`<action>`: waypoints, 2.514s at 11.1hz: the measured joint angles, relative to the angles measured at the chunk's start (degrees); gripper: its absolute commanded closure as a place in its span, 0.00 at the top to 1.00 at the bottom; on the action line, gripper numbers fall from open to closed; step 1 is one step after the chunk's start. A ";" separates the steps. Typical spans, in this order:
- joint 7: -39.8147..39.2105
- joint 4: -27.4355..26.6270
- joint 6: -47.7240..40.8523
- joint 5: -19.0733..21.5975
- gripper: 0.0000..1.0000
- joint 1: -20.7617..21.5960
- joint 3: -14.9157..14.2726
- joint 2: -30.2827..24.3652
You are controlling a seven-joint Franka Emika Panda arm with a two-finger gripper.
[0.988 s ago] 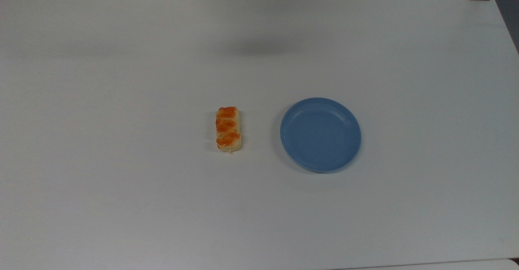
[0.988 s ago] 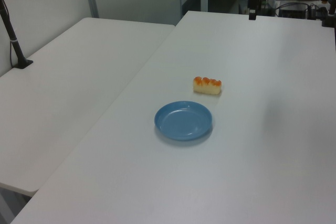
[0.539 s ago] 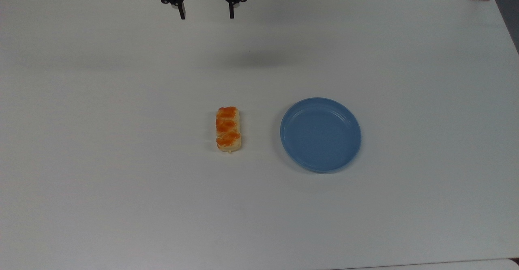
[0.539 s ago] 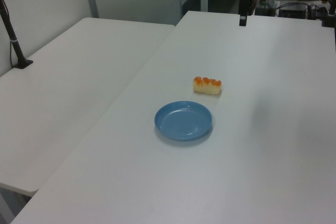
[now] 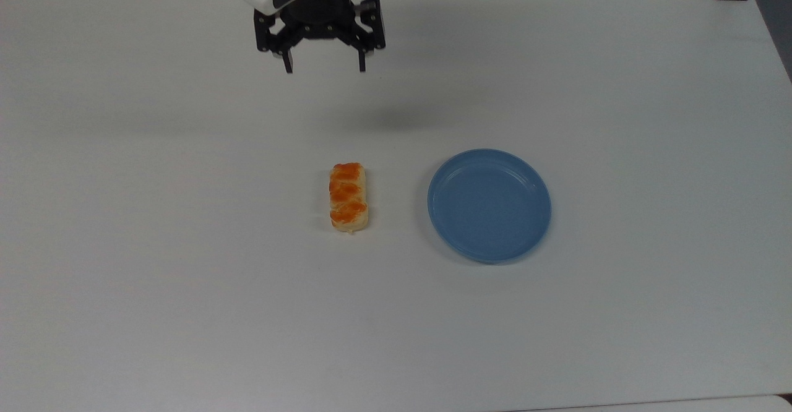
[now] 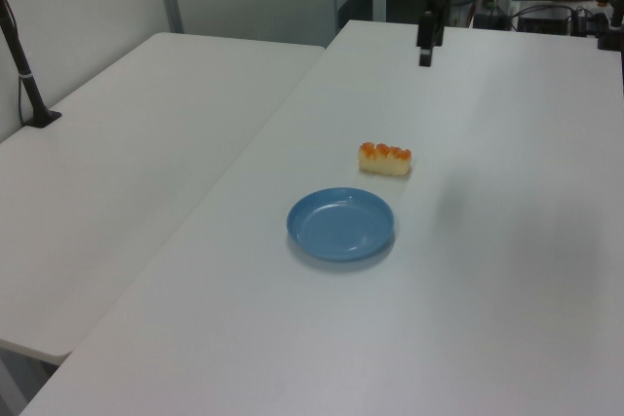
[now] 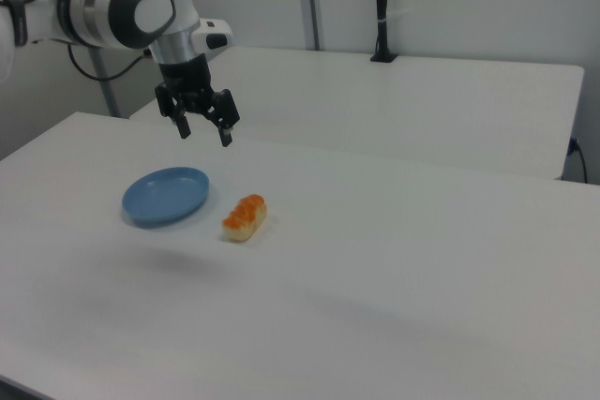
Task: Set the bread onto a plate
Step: 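Move the open gripper down over the orange-topped bread roll, then close the gripper on the bread roll, then lift the bread roll and carry it over the blue plate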
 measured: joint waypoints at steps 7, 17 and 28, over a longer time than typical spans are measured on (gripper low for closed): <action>4.44 0.30 13.18 -0.70 1.00 3.55 0.41 15.58; 0.69 0.54 17.59 -3.77 0.83 1.26 0.16 21.72; 11.40 3.42 19.95 -3.78 0.39 3.67 0.73 21.90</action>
